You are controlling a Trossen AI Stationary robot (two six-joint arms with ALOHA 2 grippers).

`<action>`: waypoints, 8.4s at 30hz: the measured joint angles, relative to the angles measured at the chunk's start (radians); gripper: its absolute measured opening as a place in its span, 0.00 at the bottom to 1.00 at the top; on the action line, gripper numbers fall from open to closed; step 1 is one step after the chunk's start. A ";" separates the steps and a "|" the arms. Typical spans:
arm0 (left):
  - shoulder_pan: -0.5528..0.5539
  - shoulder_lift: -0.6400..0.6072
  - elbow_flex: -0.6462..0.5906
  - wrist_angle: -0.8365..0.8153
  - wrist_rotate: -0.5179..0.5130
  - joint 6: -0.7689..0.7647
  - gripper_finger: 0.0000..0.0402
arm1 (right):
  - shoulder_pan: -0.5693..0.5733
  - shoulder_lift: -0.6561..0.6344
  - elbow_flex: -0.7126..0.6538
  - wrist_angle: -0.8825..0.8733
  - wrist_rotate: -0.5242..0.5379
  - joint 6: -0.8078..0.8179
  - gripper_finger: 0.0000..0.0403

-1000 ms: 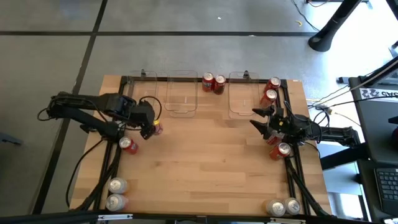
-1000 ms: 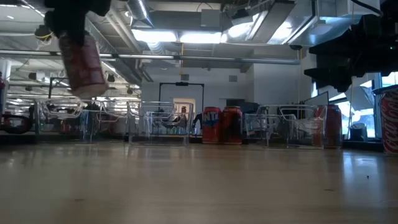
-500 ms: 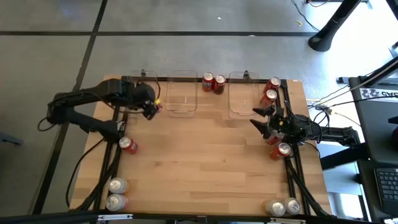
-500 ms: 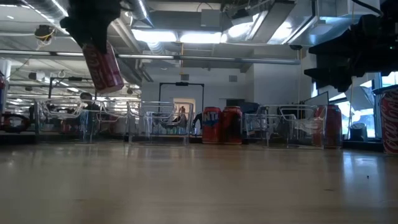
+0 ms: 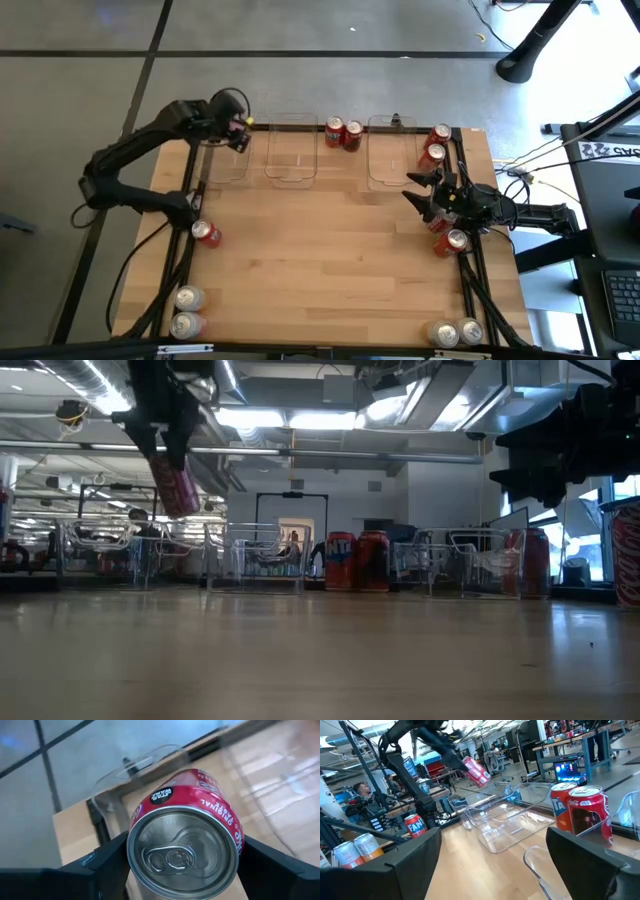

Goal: Sort soda cans
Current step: Put the red soda can into the left transparent bin

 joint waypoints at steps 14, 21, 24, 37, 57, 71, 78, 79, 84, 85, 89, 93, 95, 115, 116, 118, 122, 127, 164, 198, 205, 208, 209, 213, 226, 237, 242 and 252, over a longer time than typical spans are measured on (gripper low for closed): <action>0.208 0.254 0.000 0.119 0.063 0.145 0.73 | 0.000 0.000 0.000 -0.003 0.000 -0.034 0.89; 0.255 0.343 0.000 0.188 0.061 0.154 0.73 | 0.000 0.000 0.000 -0.004 -0.001 -0.034 0.89; 0.268 0.373 0.000 0.194 0.063 0.157 0.73 | 0.000 0.000 0.000 -0.004 -0.001 -0.034 0.89; 0.285 0.444 0.000 0.198 0.108 0.174 0.73 | 0.000 0.000 0.000 -0.005 -0.001 -0.034 0.89; 0.285 0.451 0.014 0.162 0.110 0.178 0.84 | 0.000 0.000 0.000 -0.016 -0.002 -0.030 0.89; 0.268 0.350 0.133 0.065 0.110 0.179 0.85 | 0.000 0.000 0.000 -0.018 -0.002 -0.030 0.89; 0.201 0.189 0.139 0.098 0.110 0.182 0.85 | 0.000 0.000 0.000 -0.018 -0.002 -0.025 0.89; 0.183 0.165 0.139 0.101 0.110 0.182 0.85 | 0.000 0.000 0.000 -0.018 -0.002 -0.025 0.89; 0.066 0.047 0.139 0.140 0.110 0.183 0.85 | 0.000 0.000 0.000 -0.017 -0.002 -0.024 0.89; 0.035 0.027 0.139 0.155 0.110 0.182 0.85 | 0.000 0.000 0.000 -0.017 -0.002 -0.024 0.89; -0.095 -0.036 0.139 0.203 0.110 0.174 0.85 | 0.000 0.000 0.000 -0.016 -0.002 -0.024 0.89; -0.215 -0.068 0.138 0.238 0.111 0.176 0.85 | 0.000 0.000 0.000 -0.010 -0.002 -0.020 0.89; -0.264 -0.077 0.138 0.242 0.110 0.175 0.85 | 0.000 0.000 0.000 0.001 -0.010 -0.013 0.89; -0.502 -0.195 -0.332 0.914 0.111 0.291 0.85 | 0.000 0.094 0.100 0.136 0.068 -0.152 0.89; -0.506 -0.196 -0.356 0.950 0.111 0.305 0.85 | 0.000 0.115 0.115 0.136 0.092 -0.156 0.89; -0.508 -0.196 -0.396 0.994 0.111 0.313 0.85 | 0.000 0.160 0.148 0.136 0.138 -0.164 0.89; -0.512 -0.199 -0.439 1.012 0.109 0.289 0.85 | 0.000 0.258 0.220 0.135 0.173 -0.233 0.89; -0.525 -0.213 -0.517 1.135 0.111 0.314 0.85 | 0.000 0.395 0.321 0.126 0.350 -0.327 0.89; -0.527 -0.217 -0.721 1.316 0.109 0.381 0.85 | -0.525 1.440 1.069 -0.184 -0.053 -0.336 0.89; -0.527 -0.217 -0.721 1.323 0.109 0.490 0.85 | -0.661 1.775 1.131 -0.161 -0.382 -0.286 0.88; -0.527 -0.217 -0.721 1.322 0.109 0.490 0.85 | -0.660 1.775 1.131 -0.158 -0.376 -0.284 0.72; -0.527 -0.217 -0.721 1.322 0.109 0.490 0.85 | -0.660 1.774 1.131 -0.159 -0.372 -0.285 0.72; -0.527 -0.217 -0.721 1.322 0.109 0.490 0.85 | -0.660 1.772 1.130 -0.161 -0.371 -0.285 0.72; -0.527 -0.217 -0.721 1.322 0.109 0.490 0.85 | -0.653 1.758 1.128 -0.172 -0.366 -0.287 0.74; -0.530 -0.217 -0.721 1.321 0.110 0.462 0.85 | -0.533 1.594 1.128 -0.254 -0.338 -0.293 0.73; -0.529 -0.217 -0.721 1.315 0.110 0.452 0.85 | -0.305 1.501 1.128 -0.307 -0.336 -0.258 0.73; -0.529 -0.217 -0.721 1.317 0.110 0.430 0.85 | -0.197 1.507 1.129 -0.305 -0.340 -0.247 0.73; -0.530 -0.228 -0.720 1.237 0.114 0.355 0.85 | -0.043 1.595 1.129 -0.226 -0.340 -0.222 0.74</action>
